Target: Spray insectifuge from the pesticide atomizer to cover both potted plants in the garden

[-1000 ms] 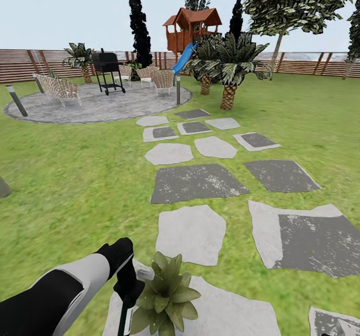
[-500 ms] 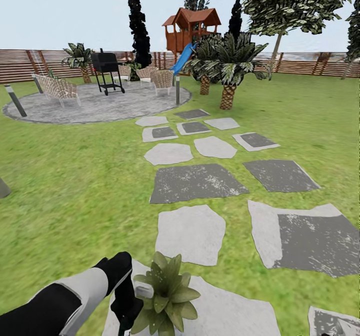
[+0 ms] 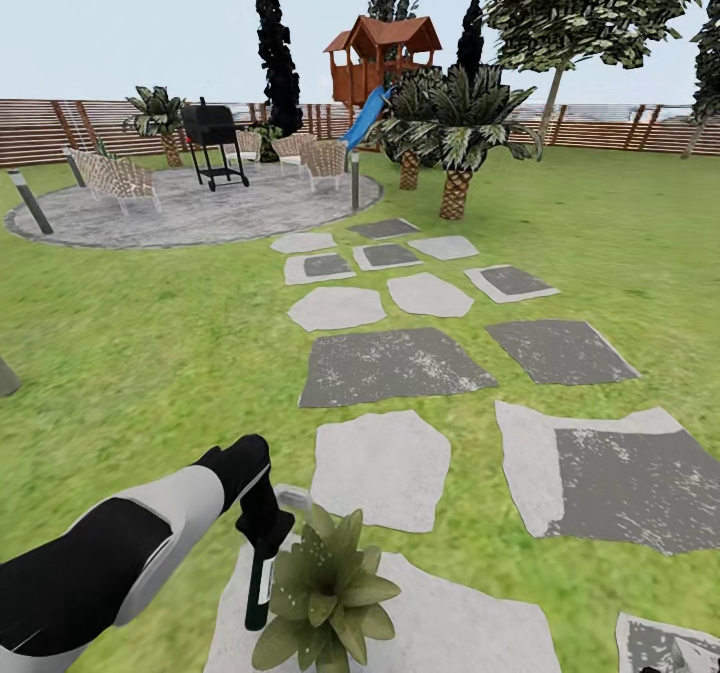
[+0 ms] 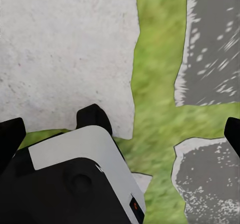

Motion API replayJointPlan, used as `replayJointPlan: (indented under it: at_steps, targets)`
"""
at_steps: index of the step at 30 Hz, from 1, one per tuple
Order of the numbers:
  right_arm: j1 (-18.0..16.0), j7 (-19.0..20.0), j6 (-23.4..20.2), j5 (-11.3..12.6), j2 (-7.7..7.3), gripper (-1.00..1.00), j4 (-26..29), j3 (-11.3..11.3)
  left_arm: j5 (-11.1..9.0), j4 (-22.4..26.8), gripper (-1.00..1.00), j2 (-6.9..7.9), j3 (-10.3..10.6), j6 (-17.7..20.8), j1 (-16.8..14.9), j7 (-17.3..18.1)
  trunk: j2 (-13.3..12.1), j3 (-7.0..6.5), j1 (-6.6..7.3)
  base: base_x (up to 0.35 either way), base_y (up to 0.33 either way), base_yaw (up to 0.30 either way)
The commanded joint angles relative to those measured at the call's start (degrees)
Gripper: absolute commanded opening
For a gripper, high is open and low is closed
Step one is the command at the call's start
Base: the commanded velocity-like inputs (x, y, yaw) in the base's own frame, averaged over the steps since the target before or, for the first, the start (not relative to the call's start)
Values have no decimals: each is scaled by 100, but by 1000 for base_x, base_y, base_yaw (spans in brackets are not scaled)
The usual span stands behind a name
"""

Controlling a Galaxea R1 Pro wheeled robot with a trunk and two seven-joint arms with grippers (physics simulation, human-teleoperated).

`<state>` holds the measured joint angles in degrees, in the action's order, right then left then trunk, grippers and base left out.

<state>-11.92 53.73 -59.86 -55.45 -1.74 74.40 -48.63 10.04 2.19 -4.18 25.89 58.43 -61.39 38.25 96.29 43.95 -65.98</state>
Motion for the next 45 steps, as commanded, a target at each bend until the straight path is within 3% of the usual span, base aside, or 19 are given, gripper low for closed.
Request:
replayJointPlan:
  at_steps: [1,4,6,8,10,16,45]
  targets:
    - [-5,59,-14,-53,1,100,5,-6,60,11,-100,-1,7,11,-3,57,3,5,0,0,0,0]
    - [-7,59,-14,-53,-1,100,5,-6,60,23,-100,-3,18,6,24,52,3,5,0,0,0,0]
    - [-6,58,-14,-53,-1,100,5,-6,71,32,-100,14,14,-6,178,38,3,5,0,0,0,0]
    - [-4,58,-14,-53,6,100,5,-10,78,35,-100,28,5,-15,628,34,3,5,0,0,0,0]
    - [-6,58,-14,-53,6,100,5,-13,77,36,-100,30,4,-15,818,34,3,5,0,0,0,0]
    - [-7,58,-14,-53,7,100,5,-15,83,36,-100,32,3,-16,1062,33,3,5,0,0,0,0]
    - [-6,58,-14,-53,2,100,5,-16,72,36,-100,31,13,-16,1015,42,3,-23,0,-51,102,-51]
